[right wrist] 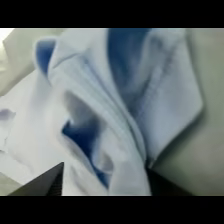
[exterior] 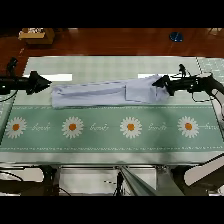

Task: Fold the shirts.

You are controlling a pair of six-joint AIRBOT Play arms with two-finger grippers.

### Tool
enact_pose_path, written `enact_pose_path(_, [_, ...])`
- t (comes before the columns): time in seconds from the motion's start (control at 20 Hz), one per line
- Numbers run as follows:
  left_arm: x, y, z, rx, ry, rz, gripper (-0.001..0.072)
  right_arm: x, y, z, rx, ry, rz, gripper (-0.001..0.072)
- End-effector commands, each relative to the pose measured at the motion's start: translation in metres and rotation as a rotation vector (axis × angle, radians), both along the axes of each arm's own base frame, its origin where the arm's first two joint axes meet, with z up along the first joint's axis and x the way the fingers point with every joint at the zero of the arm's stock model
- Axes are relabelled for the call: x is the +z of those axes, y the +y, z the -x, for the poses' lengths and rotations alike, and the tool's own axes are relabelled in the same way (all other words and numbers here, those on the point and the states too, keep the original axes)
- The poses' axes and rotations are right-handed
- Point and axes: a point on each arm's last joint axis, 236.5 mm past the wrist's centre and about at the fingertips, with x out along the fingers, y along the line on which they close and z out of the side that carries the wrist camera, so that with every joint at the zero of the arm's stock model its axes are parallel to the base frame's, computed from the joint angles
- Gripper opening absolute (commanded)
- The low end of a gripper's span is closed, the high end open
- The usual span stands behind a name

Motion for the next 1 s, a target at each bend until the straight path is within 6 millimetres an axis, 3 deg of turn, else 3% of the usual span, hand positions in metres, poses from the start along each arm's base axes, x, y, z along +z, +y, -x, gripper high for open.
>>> enact_pose_path(0.0, [0.000,-0.003,0.000,-0.005,0.000,-0.001,0.0300,-0.006,0.035,-0.006,0.024,-0.020,-0.021,0.0189])
enact_pose_path(0.05, [0.000,-0.003,0.000,-0.005,0.000,0.000,0.0298,-0.002,0.036,-0.006,0.025,-0.023,-0.033,0.0037])
enact_pose_path(0.1, [0.000,-0.003,0.000,-0.005,0.000,0.000,0.0291,0.005,0.038,-0.003,0.045,-0.035,-0.040,0.0037])
enact_pose_path(0.2, [0.001,-0.009,0.003,-0.025,0.008,0.012,0.0063,0.029,0.037,0.002,0.090,-0.076,-0.047,0.0037])
enact_pose_path(0.25, [0.003,-0.016,0.005,-0.045,0.011,0.025,0.0020,0.043,0.036,0.005,0.108,-0.099,-0.038,0.0037])
enact_pose_path(0.35, [0.008,-0.036,0.003,-0.077,-0.002,0.053,0.0021,0.074,0.033,0.012,0.140,-0.146,0.004,0.0036])
enact_pose_path(0.55, [0.029,-0.114,-0.004,-0.197,-0.070,0.133,0.0020,0.131,0.027,0.038,0.187,-0.197,0.111,0.0036])
enact_pose_path(0.75, [0.024,-0.204,0.006,-0.353,-0.128,0.081,0.0020,0.159,0.010,0.080,0.229,-0.157,0.322,0.0036])
enact_pose_path(0.95, [0.012,-0.285,0.026,-0.460,-0.161,0.040,0.0020,0.189,0.016,0.109,0.227,-0.159,0.415,0.0036])
